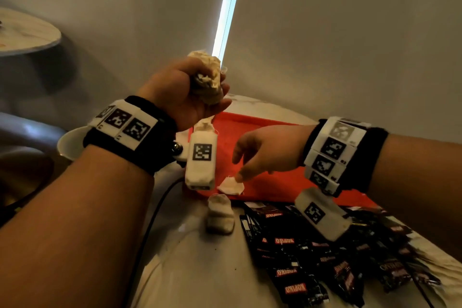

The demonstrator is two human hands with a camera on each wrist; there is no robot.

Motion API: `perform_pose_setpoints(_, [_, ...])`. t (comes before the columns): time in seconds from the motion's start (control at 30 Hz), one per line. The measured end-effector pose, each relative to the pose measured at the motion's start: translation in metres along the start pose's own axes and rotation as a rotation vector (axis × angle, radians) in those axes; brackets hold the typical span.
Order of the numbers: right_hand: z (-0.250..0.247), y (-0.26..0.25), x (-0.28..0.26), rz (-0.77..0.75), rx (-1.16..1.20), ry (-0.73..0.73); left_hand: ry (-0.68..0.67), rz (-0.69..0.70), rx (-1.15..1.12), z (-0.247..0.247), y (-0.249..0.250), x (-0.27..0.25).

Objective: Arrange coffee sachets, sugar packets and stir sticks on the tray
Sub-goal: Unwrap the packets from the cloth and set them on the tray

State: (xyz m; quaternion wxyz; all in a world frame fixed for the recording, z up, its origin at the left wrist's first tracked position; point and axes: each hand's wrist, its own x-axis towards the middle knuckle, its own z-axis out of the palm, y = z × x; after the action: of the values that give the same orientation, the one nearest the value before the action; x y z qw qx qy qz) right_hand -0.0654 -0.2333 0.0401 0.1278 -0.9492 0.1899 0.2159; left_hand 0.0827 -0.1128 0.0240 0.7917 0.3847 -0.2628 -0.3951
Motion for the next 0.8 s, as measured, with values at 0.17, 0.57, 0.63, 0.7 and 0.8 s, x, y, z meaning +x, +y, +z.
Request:
perform_pose_setpoints(0.17, [0.017, -0.015, 0.016, -0.042, -0.092, -0.095, 0.049, 0.029, -0.044, 0.005, -0.002, 0.0])
perform_pose_setpoints(0.57, [-0.001, -0.002, 0.019, -0.09, 0.021, -0.032, 0.145, -0.065, 0.001, 0.004, -0.007, 0.002])
perform_pose_setpoints(0.63, [-0.02, 0.004, 0.012, -0.084, 0.191, 0.073, 0.151, -0.059, 0.035, 0.005, -0.008, 0.002])
perform_pose_setpoints(0.7, [-0.039, 0.008, 0.001, -0.095, 0.401, 0.192, 0.161, -0.051, 0.08, 0.005, -0.011, 0.003])
perform_pose_setpoints(0.8, [-0.058, 0.008, -0.014, -0.141, 0.534, 0.513, 0.183, -0.085, 0.108, 0.005, -0.014, 0.005])
